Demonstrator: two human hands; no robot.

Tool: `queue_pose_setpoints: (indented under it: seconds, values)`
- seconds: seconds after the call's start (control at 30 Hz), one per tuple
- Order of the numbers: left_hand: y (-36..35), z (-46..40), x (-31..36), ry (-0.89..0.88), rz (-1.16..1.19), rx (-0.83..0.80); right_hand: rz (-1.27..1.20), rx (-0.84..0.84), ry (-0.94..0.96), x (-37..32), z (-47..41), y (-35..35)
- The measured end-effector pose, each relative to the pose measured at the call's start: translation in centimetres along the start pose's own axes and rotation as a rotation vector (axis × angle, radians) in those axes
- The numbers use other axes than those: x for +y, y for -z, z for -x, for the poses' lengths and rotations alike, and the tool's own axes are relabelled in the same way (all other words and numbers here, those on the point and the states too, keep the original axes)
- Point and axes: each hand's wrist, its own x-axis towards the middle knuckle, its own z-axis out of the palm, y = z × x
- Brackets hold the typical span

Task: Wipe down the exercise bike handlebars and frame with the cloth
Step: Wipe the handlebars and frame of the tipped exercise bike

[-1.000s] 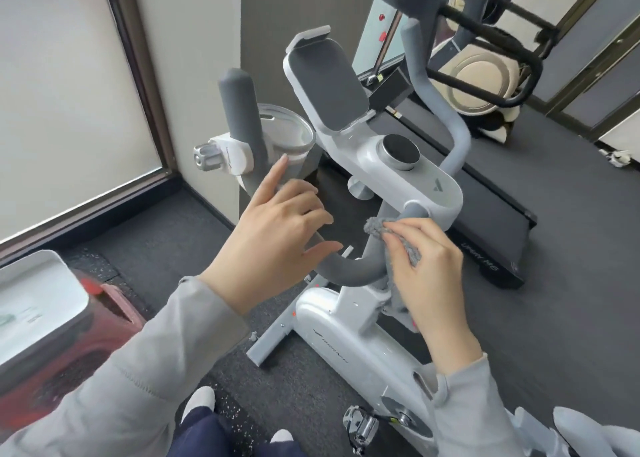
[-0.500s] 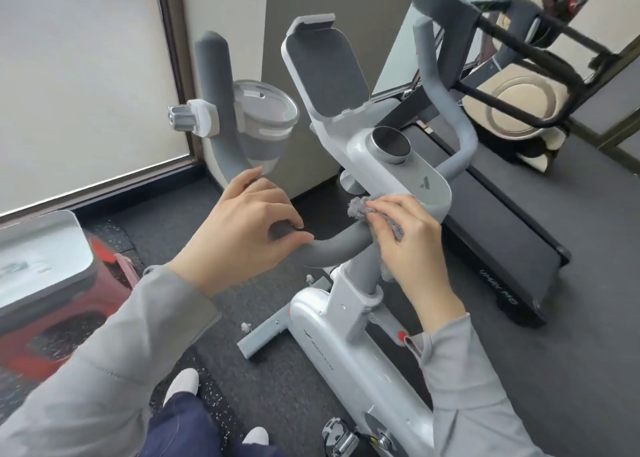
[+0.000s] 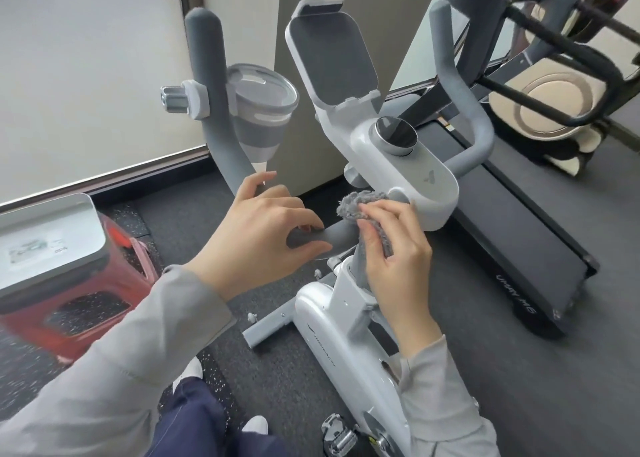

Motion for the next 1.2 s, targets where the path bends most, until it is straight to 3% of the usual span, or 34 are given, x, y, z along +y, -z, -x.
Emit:
queue_pose_setpoints:
  seconds: [0.17,0.33,0.83,0.97,1.2]
  values:
    - [-0.3,0.1,-0.1,-0.012,-0.015,0.014,0.003,0.213,-0.046,2.0,0.1,0.7]
    - [-0.3,0.0,-0.3,-0.027,-0.013,0.004,-0.034,0.207,-0.178,3.8,0.3,-0.1]
    - [-0.1,0.0,-0.3,-0.075,-0.073,-0.005,-0.704,0.325,-0.762,-1.2,4.3,-3.5]
    - [0.3,-0.1,-0.6,-0.107,-0.054,-0.01,-0.824,0.361,-0.811,-3.3,5.1,-4.3]
    - [2.7,-1.0,-2.9,-0.178,-0.081,0.015,-0.743,0.412,-0.832,-6.2,5.9,-5.8]
